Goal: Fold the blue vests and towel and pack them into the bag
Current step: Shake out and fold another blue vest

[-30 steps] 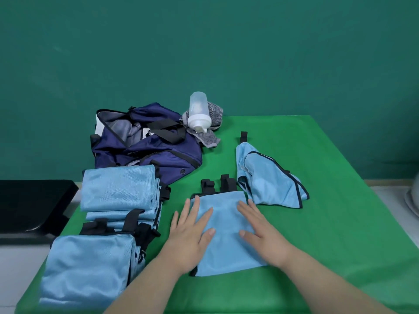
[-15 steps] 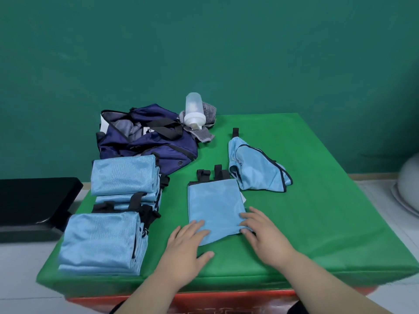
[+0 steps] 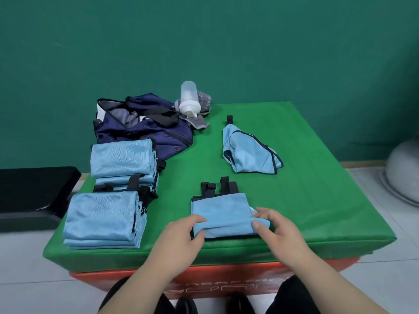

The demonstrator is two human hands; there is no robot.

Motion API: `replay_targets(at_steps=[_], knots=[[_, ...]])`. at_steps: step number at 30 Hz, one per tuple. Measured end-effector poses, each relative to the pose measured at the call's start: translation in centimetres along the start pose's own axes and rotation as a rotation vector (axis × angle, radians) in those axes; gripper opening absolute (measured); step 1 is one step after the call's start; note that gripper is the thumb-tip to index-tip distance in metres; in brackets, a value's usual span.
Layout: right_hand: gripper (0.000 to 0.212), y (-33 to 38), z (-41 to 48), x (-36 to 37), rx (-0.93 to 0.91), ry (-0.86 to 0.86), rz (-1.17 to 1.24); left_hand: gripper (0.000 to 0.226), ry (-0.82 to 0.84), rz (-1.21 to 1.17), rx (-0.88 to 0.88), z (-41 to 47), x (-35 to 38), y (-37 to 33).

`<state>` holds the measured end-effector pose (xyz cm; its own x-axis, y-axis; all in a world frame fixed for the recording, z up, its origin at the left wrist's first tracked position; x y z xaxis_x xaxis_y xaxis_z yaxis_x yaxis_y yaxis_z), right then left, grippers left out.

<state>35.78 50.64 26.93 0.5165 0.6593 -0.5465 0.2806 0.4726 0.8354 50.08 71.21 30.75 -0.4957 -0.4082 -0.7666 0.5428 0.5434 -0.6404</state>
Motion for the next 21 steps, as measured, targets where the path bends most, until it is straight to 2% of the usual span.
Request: replay_targets(at_steps=[5,8,10,14,17,19,21], knots=[[0.023,2.0,3.2,-0.3,0.065,-0.055,-0.124,0.034,-0.078,-0.104,-0.109,1.6,-0.8,1.2],[0.02,2.5,5.9,0.7,0.096,-0.069,-0.227,0.038,-0.12,-0.141,-0.183,3.4,-0.7,2.7],[0.019,2.3,7.2,1.6,0.118,-0.078,-0.3,0.04,-0.138,-0.128,-0.219,4.5,-0.5,3.6],[0.035,1.3,8.6,2.9,0.111,-0.073,-0.515,0.047,-0.192,0.009,-0.249,5.4,-0.2,4.7],[0.037,0.7,8.8,3.1,0.11,-0.098,-0.566,0.041,-0.311,0.217,-0.02,4.7,0.0,2.3],[0.037,0.7,8.7,3.0,0.079,-0.164,-0.586,0.036,-0.267,0.298,0.199,4.3,1.7,0.0],[0.035,1.6,8.2,2.6,0.006,-0.253,-0.592,0.039,-0.139,0.402,0.278,4.6,4.0,-0.5]])
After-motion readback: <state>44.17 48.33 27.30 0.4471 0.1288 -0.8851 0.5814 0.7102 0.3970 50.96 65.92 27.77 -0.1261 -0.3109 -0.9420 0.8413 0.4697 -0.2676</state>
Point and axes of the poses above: each hand's wrist, its own z-axis towards the middle knuckle, its own x-axis out of the palm, y = z × x, the point moved 9 cm from there along z, towards the middle knuckle, and after that the axes turned 2 degrees about -z, right-handed, at the moved point
